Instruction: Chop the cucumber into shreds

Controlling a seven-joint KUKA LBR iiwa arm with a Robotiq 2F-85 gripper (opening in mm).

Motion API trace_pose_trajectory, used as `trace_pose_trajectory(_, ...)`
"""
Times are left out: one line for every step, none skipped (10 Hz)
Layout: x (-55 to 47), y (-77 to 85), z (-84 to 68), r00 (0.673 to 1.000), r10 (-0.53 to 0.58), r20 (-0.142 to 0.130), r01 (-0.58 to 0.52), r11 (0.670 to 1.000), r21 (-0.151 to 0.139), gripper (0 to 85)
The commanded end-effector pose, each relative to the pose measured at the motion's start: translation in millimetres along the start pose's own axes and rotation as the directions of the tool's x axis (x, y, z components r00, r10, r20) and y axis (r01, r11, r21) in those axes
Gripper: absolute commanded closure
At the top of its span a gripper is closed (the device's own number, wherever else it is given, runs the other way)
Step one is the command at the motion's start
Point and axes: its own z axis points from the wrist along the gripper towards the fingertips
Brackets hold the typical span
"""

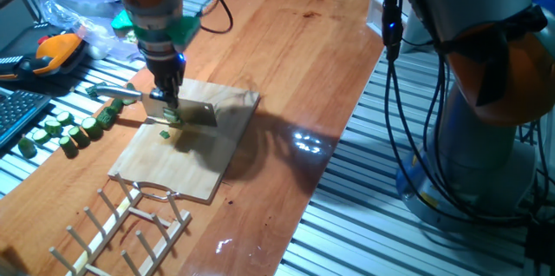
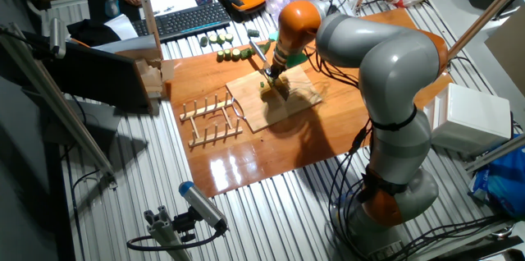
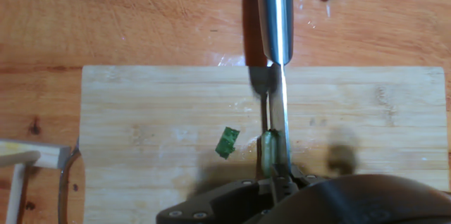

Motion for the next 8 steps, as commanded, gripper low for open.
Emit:
trace_pose_trajectory(-1.4, -1.7, -1.2, 1.000, -0.004, -0.002, 0.004, 1.000, 0.000, 85.0)
trace_pose_trajectory(-2.2, -3.1, -0.2, 1.000, -0.007, -0.001, 0.007, 1.000, 0.003, 85.0)
trace_pose_trajectory(-2.6, -3.8, 0.4, 1.000, -0.009, -0.001, 0.009, 1.000, 0.002, 85.0)
trace_pose_trajectory(-2.6, -3.9, 1.1, 1.000, -0.009, -0.001, 0.009, 1.000, 0.002, 85.0)
trace_pose_trajectory(-4.3, -7.0, 1.2, 1.000, -0.017, 0.001, 0.017, 1.000, 0.009, 85.0)
trace_pose_trajectory(-9.2, -16.3, 1.5, 0.999, -0.039, -0.003, 0.039, 0.999, 0.003, 85.0)
trace_pose_trajectory(-13.0, -23.9, 2.5, 0.999, -0.054, -0.004, 0.054, 0.999, -0.010, 85.0)
trace_pose_trajectory(-13.8, -24.4, 2.4, 0.999, -0.054, -0.004, 0.054, 0.998, -0.019, 85.0)
